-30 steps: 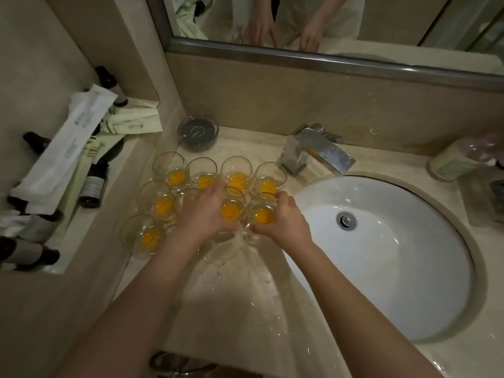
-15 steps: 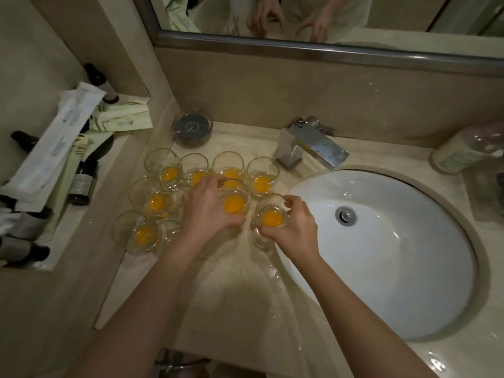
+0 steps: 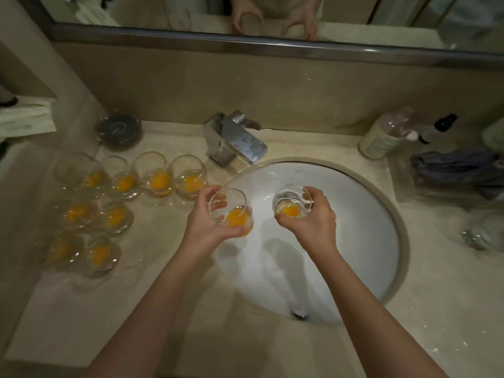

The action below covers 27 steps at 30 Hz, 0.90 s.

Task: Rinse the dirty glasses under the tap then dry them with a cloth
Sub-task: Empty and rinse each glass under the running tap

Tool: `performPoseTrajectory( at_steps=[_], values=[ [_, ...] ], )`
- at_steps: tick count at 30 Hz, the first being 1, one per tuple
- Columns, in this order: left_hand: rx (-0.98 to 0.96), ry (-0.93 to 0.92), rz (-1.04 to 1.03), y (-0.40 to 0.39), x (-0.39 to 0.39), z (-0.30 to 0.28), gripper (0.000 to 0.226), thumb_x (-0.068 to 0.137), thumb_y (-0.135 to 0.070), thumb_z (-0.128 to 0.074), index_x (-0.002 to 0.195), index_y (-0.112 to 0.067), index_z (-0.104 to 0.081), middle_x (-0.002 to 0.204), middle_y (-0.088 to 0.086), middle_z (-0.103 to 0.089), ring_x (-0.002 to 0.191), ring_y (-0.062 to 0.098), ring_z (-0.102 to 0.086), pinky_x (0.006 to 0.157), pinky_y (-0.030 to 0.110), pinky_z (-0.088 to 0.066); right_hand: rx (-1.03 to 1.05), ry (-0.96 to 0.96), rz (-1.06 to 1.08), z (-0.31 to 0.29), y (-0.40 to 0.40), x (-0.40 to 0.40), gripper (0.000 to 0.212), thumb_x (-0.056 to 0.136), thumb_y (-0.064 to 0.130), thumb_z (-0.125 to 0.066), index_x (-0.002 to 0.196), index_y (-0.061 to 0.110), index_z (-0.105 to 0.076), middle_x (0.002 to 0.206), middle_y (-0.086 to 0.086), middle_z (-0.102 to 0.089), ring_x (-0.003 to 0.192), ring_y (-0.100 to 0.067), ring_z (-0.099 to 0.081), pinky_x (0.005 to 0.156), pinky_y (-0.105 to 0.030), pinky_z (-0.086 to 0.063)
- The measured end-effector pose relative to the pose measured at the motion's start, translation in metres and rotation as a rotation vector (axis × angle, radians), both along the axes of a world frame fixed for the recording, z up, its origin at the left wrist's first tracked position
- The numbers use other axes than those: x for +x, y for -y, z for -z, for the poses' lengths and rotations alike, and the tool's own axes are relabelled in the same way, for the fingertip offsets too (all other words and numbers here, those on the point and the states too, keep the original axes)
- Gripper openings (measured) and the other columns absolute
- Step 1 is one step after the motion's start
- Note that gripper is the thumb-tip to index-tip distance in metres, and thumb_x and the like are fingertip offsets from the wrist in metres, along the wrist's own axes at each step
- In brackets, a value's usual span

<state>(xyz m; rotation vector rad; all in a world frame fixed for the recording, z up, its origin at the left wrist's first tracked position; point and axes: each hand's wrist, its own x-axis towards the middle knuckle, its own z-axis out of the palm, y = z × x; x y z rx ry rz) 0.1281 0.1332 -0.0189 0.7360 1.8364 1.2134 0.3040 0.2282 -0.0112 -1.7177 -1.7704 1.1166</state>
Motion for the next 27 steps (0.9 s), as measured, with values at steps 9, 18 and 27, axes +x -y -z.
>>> performPoseTrajectory(
  at_steps=[9,18,27],
  values=[
    [-0.036,0.086,-0.072,-0.045,0.030,0.021,0.096,0.024,-0.039,-0.086,0.113,-0.035,-0.049,0.115,-0.016,-0.058,0.112,0.010,-0.061,0.088,0.037,-0.055,0.063,-0.044,0.002,-0.003,-0.087,0.003,0.082,0.064,0.024,-0.086,0.136,0.017,-0.048,0.130,-0.002,-0.056,0.117,-0.021,-0.053,0.097,-0.034,-0.045],
    [-0.058,0.144,-0.067,-0.070,0.024,0.027,0.087,0.042,-0.013,-0.087,0.120,-0.031,-0.055,0.121,-0.006,-0.062,0.112,0.012,-0.060,0.068,0.012,-0.050,0.092,-0.046,-0.037,0.003,-0.146,-0.033,0.081,0.065,0.027,-0.087,0.135,0.014,-0.049,0.129,-0.004,-0.056,0.118,-0.019,-0.051,0.092,-0.027,-0.043],
    [-0.047,0.209,-0.088,-0.080,0.020,0.030,0.083,0.047,-0.003,-0.089,0.121,-0.025,-0.057,0.124,-0.002,-0.063,0.109,0.008,-0.060,0.068,0.008,-0.050,0.064,-0.065,-0.059,0.016,-0.162,-0.058,0.081,0.067,0.027,-0.086,0.137,0.014,-0.048,0.130,-0.004,-0.055,0.121,-0.019,-0.049,0.096,-0.030,-0.044]
  ],
)
